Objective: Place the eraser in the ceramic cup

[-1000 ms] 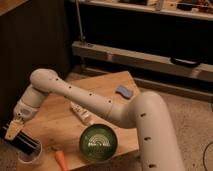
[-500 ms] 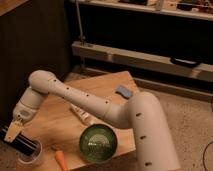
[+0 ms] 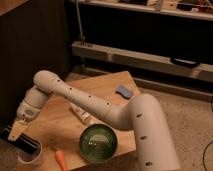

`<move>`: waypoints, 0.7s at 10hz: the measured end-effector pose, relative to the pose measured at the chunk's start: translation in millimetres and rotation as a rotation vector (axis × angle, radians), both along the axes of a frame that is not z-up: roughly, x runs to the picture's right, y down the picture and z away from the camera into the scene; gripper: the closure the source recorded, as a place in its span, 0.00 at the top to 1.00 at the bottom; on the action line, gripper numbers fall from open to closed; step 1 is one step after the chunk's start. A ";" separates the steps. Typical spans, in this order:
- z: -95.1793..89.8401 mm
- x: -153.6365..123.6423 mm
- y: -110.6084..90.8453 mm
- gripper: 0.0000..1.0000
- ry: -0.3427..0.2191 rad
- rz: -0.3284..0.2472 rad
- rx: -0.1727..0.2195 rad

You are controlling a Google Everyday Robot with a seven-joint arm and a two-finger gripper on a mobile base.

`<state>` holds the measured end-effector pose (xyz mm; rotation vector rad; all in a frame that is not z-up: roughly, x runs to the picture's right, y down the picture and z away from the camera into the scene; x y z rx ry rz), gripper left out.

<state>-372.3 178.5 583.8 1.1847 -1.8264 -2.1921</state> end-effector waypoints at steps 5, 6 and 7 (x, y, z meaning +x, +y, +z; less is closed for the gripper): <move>-6.1 6.1 6.0 0.64 -0.057 0.011 0.044; -7.1 6.2 5.5 0.74 -0.060 0.014 0.046; -8.8 5.3 5.9 0.79 -0.064 0.015 0.047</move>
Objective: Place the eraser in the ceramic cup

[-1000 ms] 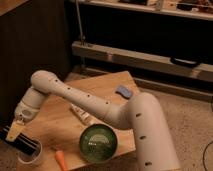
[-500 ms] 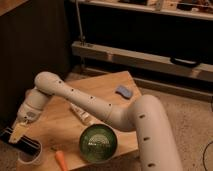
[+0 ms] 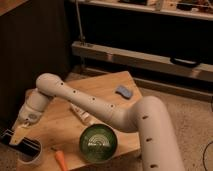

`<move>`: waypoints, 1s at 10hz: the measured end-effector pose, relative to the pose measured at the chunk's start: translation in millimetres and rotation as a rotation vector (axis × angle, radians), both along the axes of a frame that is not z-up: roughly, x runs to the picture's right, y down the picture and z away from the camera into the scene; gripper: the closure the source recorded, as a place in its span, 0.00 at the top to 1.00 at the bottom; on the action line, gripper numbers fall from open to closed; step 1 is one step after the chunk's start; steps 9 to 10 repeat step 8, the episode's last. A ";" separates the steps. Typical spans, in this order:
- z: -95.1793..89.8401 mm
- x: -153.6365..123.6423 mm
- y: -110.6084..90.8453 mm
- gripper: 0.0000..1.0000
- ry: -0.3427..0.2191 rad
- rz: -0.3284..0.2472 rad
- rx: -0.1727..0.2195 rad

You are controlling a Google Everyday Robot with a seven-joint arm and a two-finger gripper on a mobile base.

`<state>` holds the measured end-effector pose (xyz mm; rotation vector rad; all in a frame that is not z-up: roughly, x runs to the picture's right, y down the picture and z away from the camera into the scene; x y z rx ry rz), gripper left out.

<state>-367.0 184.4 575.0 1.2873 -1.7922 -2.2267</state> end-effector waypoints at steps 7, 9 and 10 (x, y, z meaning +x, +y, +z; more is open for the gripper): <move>-4.8 -5.4 -2.7 0.80 0.002 0.014 0.012; -4.8 -5.4 -2.5 0.80 0.002 0.014 0.012; -4.8 -5.4 -2.5 0.80 0.002 0.014 0.012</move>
